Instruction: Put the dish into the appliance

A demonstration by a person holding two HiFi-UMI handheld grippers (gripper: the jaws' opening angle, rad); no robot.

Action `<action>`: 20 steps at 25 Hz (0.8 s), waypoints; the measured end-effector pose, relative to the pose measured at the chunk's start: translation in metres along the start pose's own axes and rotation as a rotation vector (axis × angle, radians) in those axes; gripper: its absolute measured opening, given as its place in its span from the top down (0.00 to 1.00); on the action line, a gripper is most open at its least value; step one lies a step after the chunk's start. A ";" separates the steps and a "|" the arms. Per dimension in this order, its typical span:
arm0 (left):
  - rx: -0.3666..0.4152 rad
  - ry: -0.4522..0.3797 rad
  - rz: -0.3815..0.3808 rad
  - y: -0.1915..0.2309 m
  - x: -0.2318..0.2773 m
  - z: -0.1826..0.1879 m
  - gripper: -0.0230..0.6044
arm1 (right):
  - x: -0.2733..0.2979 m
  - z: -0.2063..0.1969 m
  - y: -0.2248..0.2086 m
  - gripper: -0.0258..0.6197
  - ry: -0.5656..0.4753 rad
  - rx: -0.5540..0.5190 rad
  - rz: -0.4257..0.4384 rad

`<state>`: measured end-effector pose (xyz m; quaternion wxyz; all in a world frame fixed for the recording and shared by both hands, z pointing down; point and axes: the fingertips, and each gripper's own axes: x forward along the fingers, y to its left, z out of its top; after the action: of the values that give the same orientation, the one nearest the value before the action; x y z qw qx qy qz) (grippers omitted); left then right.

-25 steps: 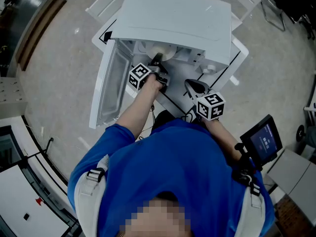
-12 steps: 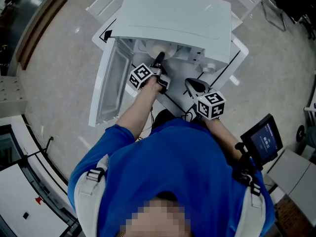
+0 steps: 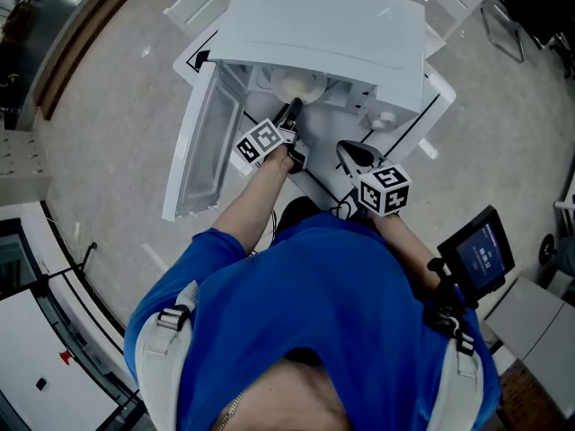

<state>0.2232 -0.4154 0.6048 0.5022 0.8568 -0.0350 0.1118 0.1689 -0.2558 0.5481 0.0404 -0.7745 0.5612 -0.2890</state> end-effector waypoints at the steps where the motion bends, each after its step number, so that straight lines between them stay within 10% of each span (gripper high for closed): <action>1: 0.035 -0.001 0.017 0.002 -0.002 0.000 0.69 | 0.000 0.000 0.000 0.96 0.000 -0.002 0.003; 20: 0.545 0.049 0.239 0.013 0.003 0.007 0.70 | -0.002 -0.002 -0.005 0.96 -0.015 -0.004 -0.004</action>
<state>0.2252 -0.4281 0.6130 0.2378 0.9468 -0.0922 0.1963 0.1720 -0.2518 0.5507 0.0426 -0.7780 0.5598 -0.2821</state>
